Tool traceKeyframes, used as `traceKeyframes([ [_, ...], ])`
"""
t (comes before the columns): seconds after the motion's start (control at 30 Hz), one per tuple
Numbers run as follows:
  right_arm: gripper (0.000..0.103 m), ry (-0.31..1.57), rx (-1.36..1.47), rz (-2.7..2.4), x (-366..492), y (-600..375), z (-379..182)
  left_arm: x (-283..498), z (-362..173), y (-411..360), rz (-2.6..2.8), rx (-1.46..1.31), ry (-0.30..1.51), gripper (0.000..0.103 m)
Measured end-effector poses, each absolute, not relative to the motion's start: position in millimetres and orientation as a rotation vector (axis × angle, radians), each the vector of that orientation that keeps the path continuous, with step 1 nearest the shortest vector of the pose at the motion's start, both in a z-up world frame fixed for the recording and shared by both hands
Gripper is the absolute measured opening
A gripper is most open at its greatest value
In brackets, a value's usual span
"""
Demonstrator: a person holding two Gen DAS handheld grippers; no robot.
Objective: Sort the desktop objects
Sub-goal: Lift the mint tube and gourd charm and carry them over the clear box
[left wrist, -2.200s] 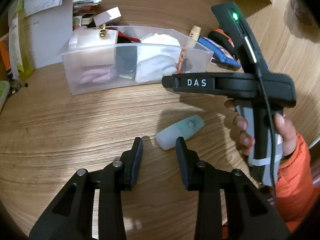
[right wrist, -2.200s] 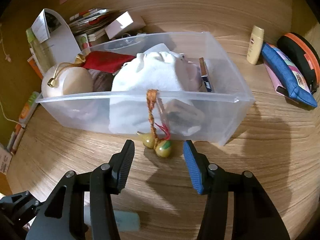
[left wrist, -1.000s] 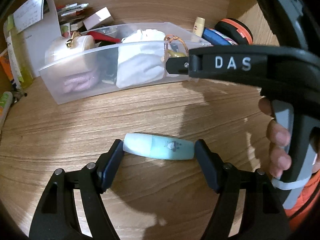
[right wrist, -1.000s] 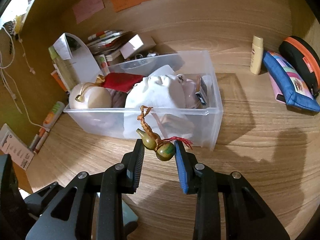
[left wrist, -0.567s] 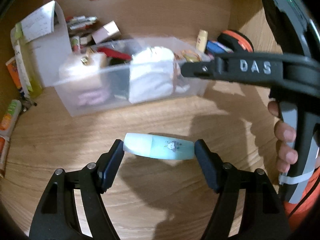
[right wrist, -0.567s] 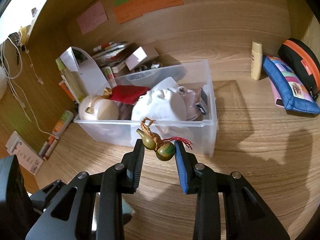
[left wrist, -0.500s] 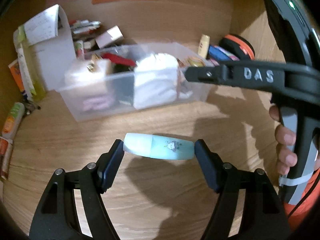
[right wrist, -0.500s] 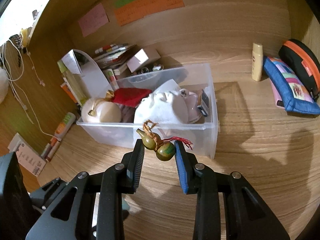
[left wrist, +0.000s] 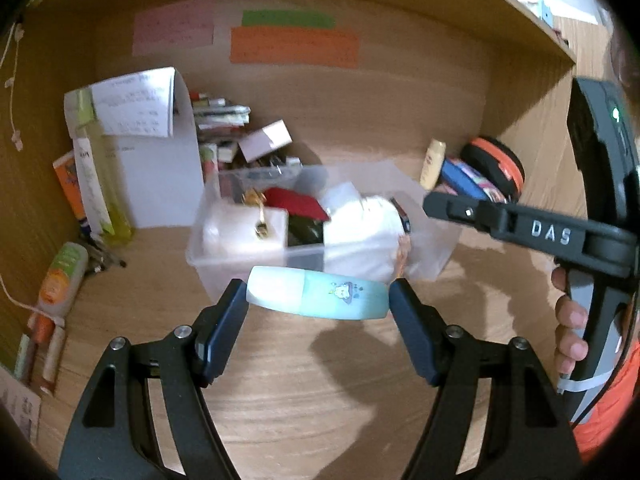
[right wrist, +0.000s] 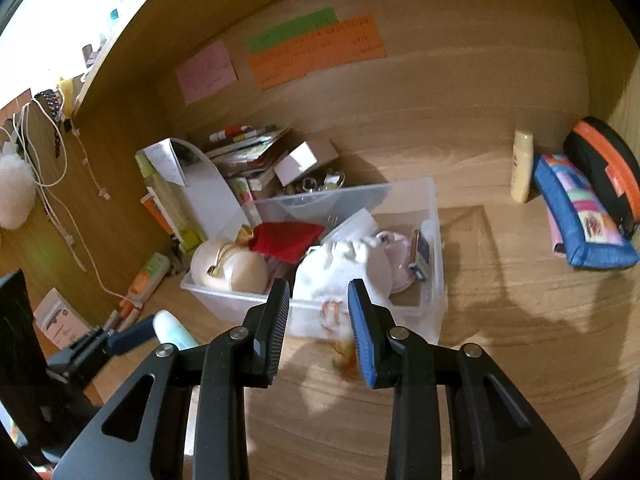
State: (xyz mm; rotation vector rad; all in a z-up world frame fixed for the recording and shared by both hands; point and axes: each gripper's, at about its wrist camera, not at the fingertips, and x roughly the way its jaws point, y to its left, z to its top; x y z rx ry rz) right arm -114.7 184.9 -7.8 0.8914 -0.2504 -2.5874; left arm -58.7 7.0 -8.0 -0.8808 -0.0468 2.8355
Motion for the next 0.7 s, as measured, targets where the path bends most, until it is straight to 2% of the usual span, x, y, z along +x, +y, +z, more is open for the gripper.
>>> traceKeyframes([
  [0.23,0.028,-0.22,0.946,-2.597,-118.4,189.3,-18.3,-62.7,-2.3,-13.1,2.845,-0.859,-0.109,0.072],
  [0.5,0.031,-0.101,1.229,-2.549,-133.4,174.7,-76.1,-61.3,-18.1,-20.1,2.797,-0.899,-0.172,0.072],
  [0.6,0.032,-0.12,1.309,-2.524,-145.4,170.2,-88.4,-60.5,-23.3,-23.1,2.784,-0.906,-0.173,0.072],
  [0.7,0.037,-0.106,1.331,-2.557,-150.6,166.4,-91.8,-59.6,-25.4,-29.6,2.77,-0.897,-0.19,0.072],
])
